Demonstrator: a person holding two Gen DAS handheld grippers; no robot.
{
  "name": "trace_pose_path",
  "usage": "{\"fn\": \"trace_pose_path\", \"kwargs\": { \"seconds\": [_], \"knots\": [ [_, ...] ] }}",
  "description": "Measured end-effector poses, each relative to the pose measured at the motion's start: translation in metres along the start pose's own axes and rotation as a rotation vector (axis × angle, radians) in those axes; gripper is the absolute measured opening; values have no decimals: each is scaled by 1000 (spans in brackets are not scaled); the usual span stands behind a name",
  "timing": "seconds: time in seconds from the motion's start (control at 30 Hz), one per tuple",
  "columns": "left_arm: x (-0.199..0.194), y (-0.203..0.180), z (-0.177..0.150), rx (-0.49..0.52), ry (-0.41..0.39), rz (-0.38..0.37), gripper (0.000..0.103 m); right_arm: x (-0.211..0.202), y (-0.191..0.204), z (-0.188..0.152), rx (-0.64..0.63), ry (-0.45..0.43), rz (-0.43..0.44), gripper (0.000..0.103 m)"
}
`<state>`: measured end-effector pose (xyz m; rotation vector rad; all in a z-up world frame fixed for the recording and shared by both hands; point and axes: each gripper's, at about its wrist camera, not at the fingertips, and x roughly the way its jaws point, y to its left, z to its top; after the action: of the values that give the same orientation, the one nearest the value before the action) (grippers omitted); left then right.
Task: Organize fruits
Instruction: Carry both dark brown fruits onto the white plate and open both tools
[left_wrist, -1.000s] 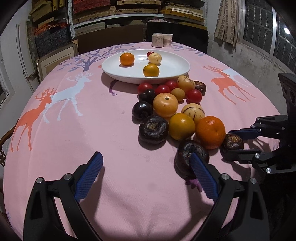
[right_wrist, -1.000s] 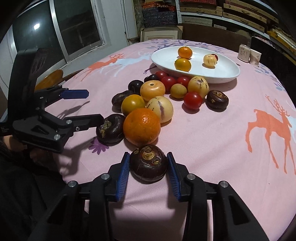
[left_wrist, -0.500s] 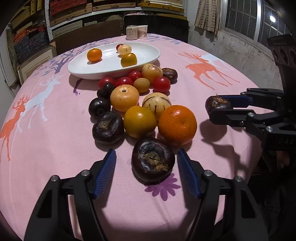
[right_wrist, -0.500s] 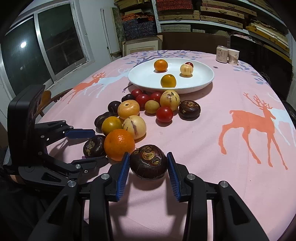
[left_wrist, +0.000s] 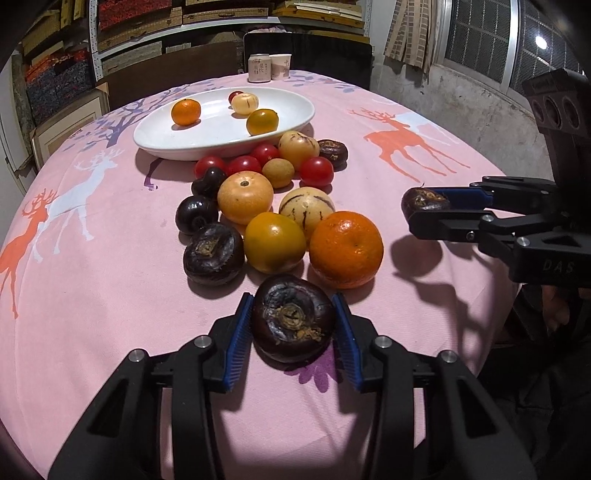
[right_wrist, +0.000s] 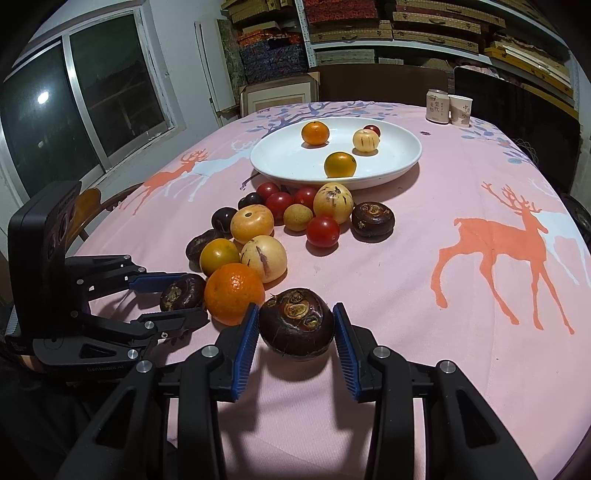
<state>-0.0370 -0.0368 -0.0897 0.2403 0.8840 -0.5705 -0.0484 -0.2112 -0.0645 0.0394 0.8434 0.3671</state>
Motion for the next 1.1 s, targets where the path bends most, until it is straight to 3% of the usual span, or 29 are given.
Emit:
{"fn": "trace_pose_path", "kwargs": {
  "seconds": [0.8, 1.1],
  "knots": [
    [-26, 21, 16, -66, -87, 43, 42, -17, -7, 18, 26, -69, 1, 40],
    [-45, 40, 60, -76, -176, 84, 42, -33, -16, 52, 13, -147, -37, 40]
  ]
}}
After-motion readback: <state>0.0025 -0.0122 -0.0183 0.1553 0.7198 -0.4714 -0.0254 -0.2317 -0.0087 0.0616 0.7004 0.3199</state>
